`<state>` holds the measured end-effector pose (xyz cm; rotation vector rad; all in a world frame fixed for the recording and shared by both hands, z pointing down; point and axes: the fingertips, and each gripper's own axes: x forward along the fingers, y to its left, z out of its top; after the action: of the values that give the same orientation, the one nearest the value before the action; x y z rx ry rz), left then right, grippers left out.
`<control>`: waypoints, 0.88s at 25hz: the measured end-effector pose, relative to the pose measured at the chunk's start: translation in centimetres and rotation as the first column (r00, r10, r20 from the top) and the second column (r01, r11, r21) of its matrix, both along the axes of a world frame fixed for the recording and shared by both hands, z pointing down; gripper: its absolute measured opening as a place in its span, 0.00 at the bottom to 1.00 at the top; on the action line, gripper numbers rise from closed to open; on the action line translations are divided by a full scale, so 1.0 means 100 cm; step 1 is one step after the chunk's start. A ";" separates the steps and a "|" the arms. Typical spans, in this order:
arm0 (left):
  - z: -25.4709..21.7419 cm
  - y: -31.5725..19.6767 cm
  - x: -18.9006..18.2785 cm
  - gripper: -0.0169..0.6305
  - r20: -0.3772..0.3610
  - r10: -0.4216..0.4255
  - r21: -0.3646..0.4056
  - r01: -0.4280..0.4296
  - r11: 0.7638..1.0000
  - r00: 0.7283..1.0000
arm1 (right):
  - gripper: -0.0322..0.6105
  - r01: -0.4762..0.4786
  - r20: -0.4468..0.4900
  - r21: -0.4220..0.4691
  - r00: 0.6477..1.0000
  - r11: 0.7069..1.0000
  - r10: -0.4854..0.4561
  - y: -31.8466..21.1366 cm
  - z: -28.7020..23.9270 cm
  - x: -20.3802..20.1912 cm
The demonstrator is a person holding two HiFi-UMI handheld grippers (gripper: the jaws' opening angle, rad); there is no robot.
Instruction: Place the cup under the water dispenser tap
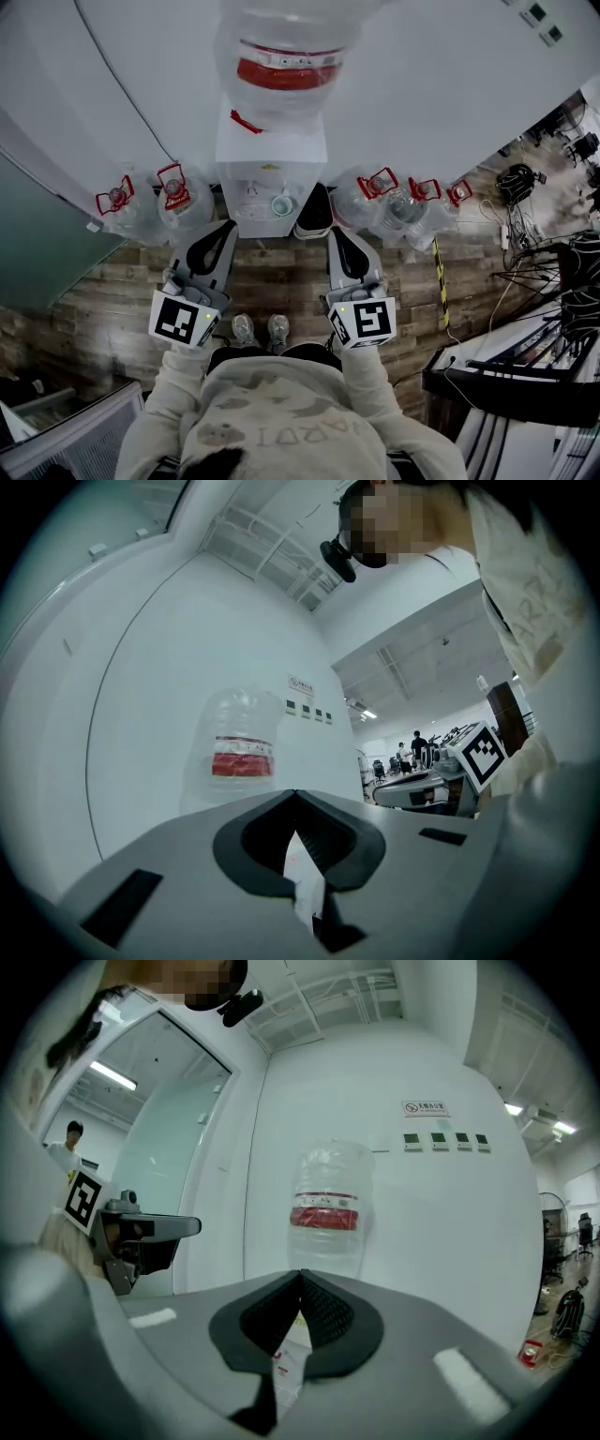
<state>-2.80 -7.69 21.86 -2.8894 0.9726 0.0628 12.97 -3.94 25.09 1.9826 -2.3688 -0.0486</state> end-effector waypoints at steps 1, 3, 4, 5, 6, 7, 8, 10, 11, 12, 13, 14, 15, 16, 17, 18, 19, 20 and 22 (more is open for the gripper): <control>-0.002 0.000 0.000 0.03 -0.002 0.000 0.002 0.000 1.000 1.000 | 0.06 0.004 -0.007 0.006 1.000 1.000 -0.004 0.000 -0.003 -0.001; -0.005 0.000 -0.001 0.03 -0.007 -0.001 0.008 0.001 1.000 1.000 | 0.06 0.007 -0.011 0.018 1.000 1.000 -0.007 0.001 -0.008 -0.002; -0.007 0.000 -0.001 0.03 -0.009 -0.001 0.010 0.001 1.000 1.000 | 0.06 0.007 -0.011 0.024 1.000 1.000 -0.007 0.001 -0.010 -0.003; -0.008 0.000 -0.001 0.03 -0.011 -0.001 0.013 0.002 1.000 1.000 | 0.06 0.008 -0.013 0.029 1.000 1.000 -0.008 0.001 -0.012 -0.004; -0.009 0.000 -0.002 0.03 -0.013 -0.001 0.015 0.002 1.000 1.000 | 0.06 0.009 -0.017 0.032 1.000 0.999 -0.008 0.002 -0.013 -0.005; -0.009 -0.001 -0.002 0.03 -0.016 -0.001 0.017 0.001 1.000 1.000 | 0.06 0.009 -0.019 0.036 1.000 0.999 -0.008 0.001 -0.014 -0.006; -0.009 -0.001 -0.003 0.03 -0.019 0.000 0.019 0.000 1.000 1.000 | 0.06 0.008 -0.017 0.039 1.000 0.999 -0.007 0.001 -0.014 -0.007; -0.010 -0.001 -0.003 0.03 -0.021 0.003 0.020 -0.003 1.000 1.000 | 0.06 0.004 -0.006 0.047 1.000 0.999 -0.004 0.001 -0.015 -0.007; -0.012 -0.001 -0.003 0.03 -0.021 0.005 0.020 -0.004 1.000 1.000 | 0.06 0.003 -0.002 0.049 1.000 0.999 -0.003 0.001 -0.017 -0.007; -0.013 -0.001 -0.002 0.03 -0.022 0.006 0.019 -0.005 1.000 1.000 | 0.06 0.005 -0.003 0.051 1.000 0.999 -0.004 0.000 -0.018 -0.008; -0.014 -0.002 -0.002 0.03 -0.023 0.007 0.020 -0.006 1.000 1.000 | 0.06 0.007 -0.009 0.050 1.000 0.999 -0.007 0.000 -0.020 -0.009; -0.015 -0.003 -0.003 0.03 -0.025 0.007 0.019 -0.007 1.000 1.000 | 0.06 0.009 -0.016 0.049 1.000 0.999 -0.009 -0.001 -0.021 -0.010; -0.015 -0.003 -0.003 0.03 -0.027 0.008 0.020 -0.007 1.000 1.000 | 0.06 0.011 -0.020 0.049 1.000 0.999 -0.010 -0.001 -0.021 -0.011; -0.014 -0.004 -0.003 0.03 -0.028 0.008 0.020 -0.008 1.000 1.000 | 0.06 0.012 -0.021 0.050 1.000 0.999 -0.011 -0.002 -0.021 -0.012; -0.013 -0.005 -0.004 0.03 -0.030 0.009 0.021 -0.009 1.000 1.000 | 0.06 0.012 -0.021 0.052 1.000 0.999 -0.011 -0.003 -0.020 -0.012; -0.012 -0.006 -0.004 0.03 -0.031 0.011 0.022 -0.010 1.000 0.999 | 0.06 0.012 -0.020 0.054 1.000 0.998 -0.011 -0.004 -0.019 -0.013; -0.011 -0.008 -0.004 0.03 -0.032 0.012 0.022 -0.011 1.000 0.999 | 0.06 0.012 -0.021 0.055 1.000 0.998 -0.011 -0.006 -0.019 -0.013; -0.011 -0.009 -0.004 0.03 -0.033 0.012 0.021 -0.012 1.000 0.999 | 0.06 0.012 -0.022 0.056 1.000 0.998 -0.011 -0.007 -0.019 -0.014; -0.010 -0.012 -0.004 0.03 -0.034 0.014 0.021 -0.013 1.000 0.999 | 0.06 0.011 -0.023 0.056 1.000 0.998 -0.010 -0.010 -0.018 -0.014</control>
<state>-3.19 -8.93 20.82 -2.8849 0.9525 0.1224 11.60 -4.97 23.24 1.9823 -2.3902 -0.1386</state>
